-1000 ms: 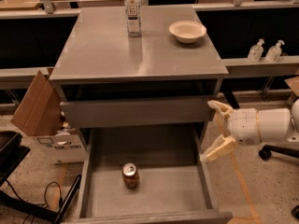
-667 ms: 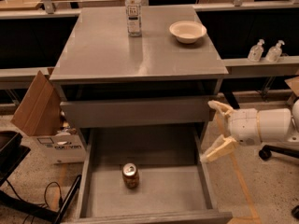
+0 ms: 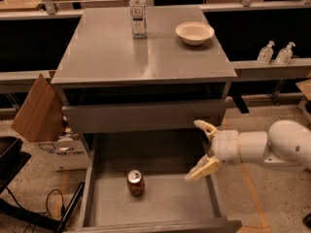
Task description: Pick orange can from middle drawer and place on counter
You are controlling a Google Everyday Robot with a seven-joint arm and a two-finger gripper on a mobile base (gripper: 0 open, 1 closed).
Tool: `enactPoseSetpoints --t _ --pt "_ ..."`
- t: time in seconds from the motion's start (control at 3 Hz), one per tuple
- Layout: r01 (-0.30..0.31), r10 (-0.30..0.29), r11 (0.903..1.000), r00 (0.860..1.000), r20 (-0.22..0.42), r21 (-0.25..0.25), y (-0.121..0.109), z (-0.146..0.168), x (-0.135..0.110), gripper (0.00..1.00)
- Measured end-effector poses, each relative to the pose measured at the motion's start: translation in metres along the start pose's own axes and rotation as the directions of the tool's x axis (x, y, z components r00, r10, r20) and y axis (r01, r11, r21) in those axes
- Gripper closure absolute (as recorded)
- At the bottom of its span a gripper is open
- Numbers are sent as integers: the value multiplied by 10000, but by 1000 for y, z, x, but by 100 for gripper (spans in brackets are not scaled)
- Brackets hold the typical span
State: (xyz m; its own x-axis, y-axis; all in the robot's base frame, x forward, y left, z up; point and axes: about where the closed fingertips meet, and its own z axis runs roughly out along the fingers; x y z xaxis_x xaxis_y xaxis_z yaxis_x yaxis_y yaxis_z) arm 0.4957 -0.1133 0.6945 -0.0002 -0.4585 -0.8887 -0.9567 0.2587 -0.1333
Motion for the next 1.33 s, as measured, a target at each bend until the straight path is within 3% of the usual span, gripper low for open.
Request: enactPoseSetpoints --t 0.33,0.67,1.33 --pt "-45 66 9982 9994 341 -602 26 74 26 0" --pt "-293 321 9946 9991 265 -997 48 138 52 0" --pt "-642 691 9863 9972 270 -1518 71 230 93 0"
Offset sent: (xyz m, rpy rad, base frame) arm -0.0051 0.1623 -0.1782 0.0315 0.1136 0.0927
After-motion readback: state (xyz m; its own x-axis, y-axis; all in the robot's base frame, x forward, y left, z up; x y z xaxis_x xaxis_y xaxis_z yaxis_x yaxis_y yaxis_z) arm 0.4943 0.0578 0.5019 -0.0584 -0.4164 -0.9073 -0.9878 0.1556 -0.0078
